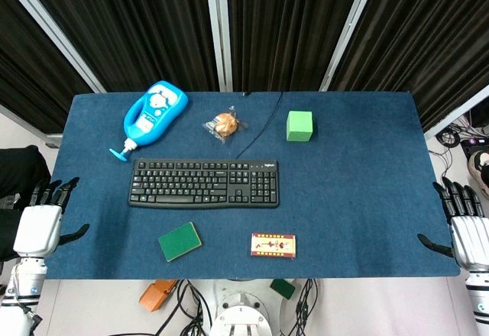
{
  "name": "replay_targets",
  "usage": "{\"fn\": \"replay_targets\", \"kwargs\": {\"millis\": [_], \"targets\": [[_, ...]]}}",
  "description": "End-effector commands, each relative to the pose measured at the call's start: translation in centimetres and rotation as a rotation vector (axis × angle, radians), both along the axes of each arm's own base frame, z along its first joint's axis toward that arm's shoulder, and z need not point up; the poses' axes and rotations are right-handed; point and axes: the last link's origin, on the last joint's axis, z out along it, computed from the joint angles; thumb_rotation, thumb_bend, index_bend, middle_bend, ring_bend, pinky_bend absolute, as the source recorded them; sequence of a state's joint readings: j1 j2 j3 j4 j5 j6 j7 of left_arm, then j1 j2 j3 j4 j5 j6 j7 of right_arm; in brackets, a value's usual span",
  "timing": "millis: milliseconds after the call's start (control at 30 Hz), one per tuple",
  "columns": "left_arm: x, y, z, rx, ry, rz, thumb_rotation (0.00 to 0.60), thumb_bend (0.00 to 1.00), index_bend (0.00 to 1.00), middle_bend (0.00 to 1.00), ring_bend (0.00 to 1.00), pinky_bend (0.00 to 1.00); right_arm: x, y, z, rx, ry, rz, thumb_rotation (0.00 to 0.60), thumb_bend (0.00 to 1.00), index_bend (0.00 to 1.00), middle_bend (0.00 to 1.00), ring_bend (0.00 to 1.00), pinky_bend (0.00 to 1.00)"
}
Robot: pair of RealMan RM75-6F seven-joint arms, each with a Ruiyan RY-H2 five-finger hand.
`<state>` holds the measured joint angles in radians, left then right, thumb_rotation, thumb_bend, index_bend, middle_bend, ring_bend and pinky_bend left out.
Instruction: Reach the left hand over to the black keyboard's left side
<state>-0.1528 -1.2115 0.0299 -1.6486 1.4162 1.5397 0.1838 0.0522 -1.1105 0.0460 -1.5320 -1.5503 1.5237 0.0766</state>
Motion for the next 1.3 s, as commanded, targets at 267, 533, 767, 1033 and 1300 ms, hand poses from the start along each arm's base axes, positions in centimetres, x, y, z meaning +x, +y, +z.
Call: {"fn": "replay_targets", "kwargs": {"millis": [267, 533, 767, 1033, 1300], "targets": [[2.8, 2.5, -0.5, -0.053, 0.011, -0.119, 0.600, 0.17, 0.09, 0.24, 0.19, 0.06, 0.2, -0.6, 0.2, -0.004, 0.001, 0.007, 0.600, 0.19, 0.00, 0.03, 0.00, 0.00], [9.5, 9.8, -3.5, -0.257, 0.028, -0.301, 0.600, 0.37, 0.16, 0.70, 0.67, 0.68, 0.9, -0.8, 0.5, -0.016, 0.008, 0.025, 0.600, 0.19, 0.00, 0.03, 0.00, 0.00], [12.1, 15.5, -7.8, -0.431, 0.061, -0.237, 0.600, 0.66, 0.23, 0.95, 0.92, 0.90, 0.6, -0.6, 0.4, -0.012, 0.008, -0.003, 0.600, 0.19, 0.00, 0.03, 0.00, 0.00], [13.0, 17.3, -11.3, -0.513, 0.089, -0.180, 0.600, 0.71, 0.24, 0.98, 0.95, 0.92, 0.1, -0.6, 0.5, -0.016, 0.013, -0.024, 0.600, 0.19, 0.00, 0.03, 0.00, 0.00], [13.1, 18.2, -13.4, -0.551, 0.111, -0.135, 0.600, 0.70, 0.24, 0.98, 0.95, 0.92, -0.3, -0.7, 0.4, -0.014, 0.008, -0.040, 0.600, 0.19, 0.00, 0.03, 0.00, 0.00]]}}
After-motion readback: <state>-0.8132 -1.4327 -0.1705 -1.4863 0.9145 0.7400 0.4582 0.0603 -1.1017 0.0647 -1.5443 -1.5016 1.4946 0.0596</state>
